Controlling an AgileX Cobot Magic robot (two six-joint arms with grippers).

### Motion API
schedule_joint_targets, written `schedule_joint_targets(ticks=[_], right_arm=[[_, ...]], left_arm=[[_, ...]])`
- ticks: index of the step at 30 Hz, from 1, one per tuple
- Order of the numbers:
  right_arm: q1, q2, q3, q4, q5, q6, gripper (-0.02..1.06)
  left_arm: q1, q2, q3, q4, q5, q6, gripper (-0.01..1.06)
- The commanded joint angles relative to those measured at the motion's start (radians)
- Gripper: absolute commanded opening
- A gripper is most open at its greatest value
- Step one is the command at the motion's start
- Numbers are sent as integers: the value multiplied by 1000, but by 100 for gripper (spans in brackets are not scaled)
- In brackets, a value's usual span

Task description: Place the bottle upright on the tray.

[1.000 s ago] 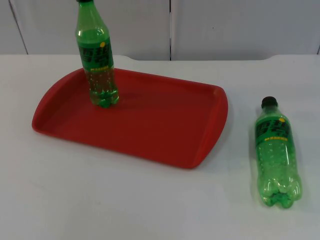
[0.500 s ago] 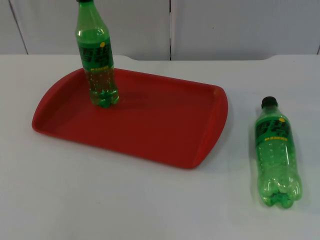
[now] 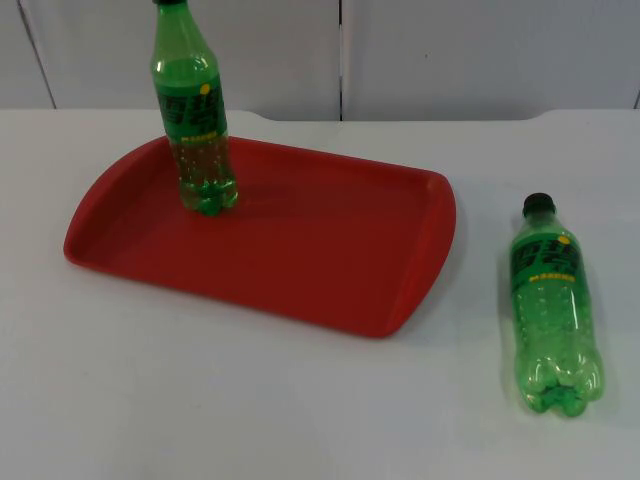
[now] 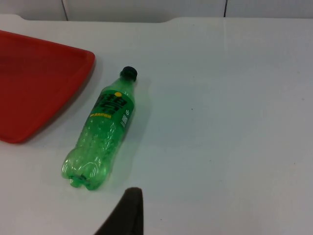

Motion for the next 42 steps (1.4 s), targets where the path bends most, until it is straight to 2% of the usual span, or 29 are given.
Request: schedule_joint_targets(ticks=[1,42], right_arm=[[-5,-4,7,1,-1,1,102],[-5,-4,7,0,-1,9,102]], left_arm=[[-7,-4,4,-12,-6,1,105],[-7,-4,4,-8,-6,1,105]])
